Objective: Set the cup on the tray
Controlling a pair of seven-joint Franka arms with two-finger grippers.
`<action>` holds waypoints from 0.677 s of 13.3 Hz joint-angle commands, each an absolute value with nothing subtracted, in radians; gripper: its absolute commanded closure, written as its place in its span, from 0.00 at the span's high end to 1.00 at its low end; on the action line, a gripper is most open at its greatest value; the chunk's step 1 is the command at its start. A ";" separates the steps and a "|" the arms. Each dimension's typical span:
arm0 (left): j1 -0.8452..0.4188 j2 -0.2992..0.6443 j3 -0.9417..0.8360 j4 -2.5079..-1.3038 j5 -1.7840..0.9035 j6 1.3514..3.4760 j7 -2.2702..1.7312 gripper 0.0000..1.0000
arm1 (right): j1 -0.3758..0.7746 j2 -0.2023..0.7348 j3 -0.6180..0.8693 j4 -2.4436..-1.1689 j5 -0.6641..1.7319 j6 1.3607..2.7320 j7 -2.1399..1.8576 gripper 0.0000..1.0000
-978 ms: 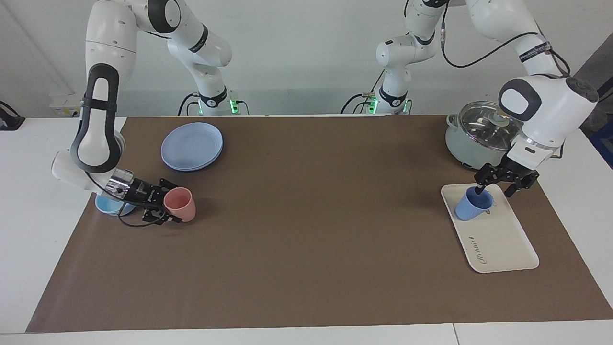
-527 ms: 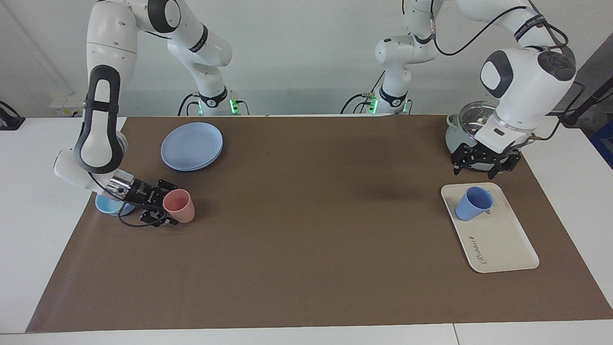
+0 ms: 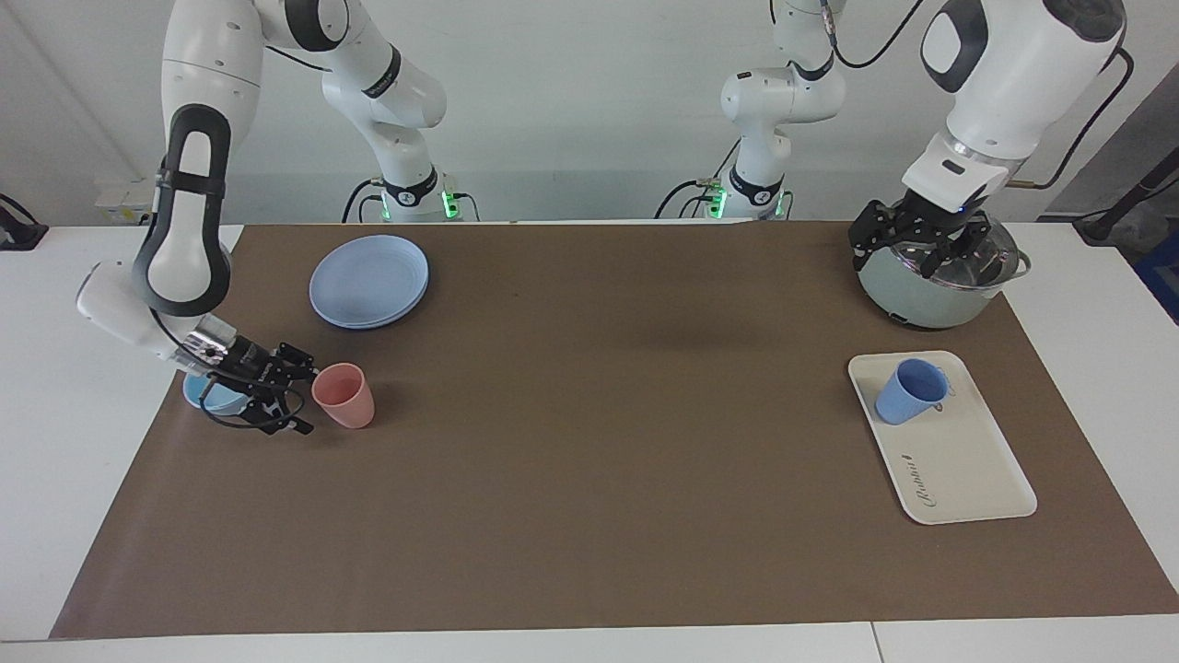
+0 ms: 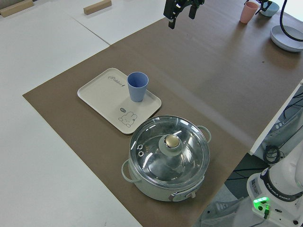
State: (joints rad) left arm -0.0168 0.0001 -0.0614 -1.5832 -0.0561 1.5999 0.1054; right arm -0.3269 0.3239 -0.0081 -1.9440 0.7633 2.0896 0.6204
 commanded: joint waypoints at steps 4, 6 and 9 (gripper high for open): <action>0.012 -0.021 -0.058 -1.634 -0.064 1.598 0.106 1.00 | -0.341 0.152 0.002 -1.965 0.456 2.077 0.330 0.99; 0.012 -0.021 -0.060 -1.632 -0.042 1.588 0.110 1.00 | -0.321 0.105 0.005 -1.957 0.355 1.965 0.253 0.99; 0.012 -0.017 -0.060 -1.617 -0.032 1.557 0.112 1.00 | -0.243 0.011 0.009 -1.959 0.165 1.915 0.239 0.99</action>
State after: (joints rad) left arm 0.0065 0.0003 -0.0565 -1.6099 -0.0504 1.5911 0.1062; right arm -0.2824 0.0783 0.0028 -1.9405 0.2610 1.9469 0.2642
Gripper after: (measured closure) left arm 0.000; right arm 0.004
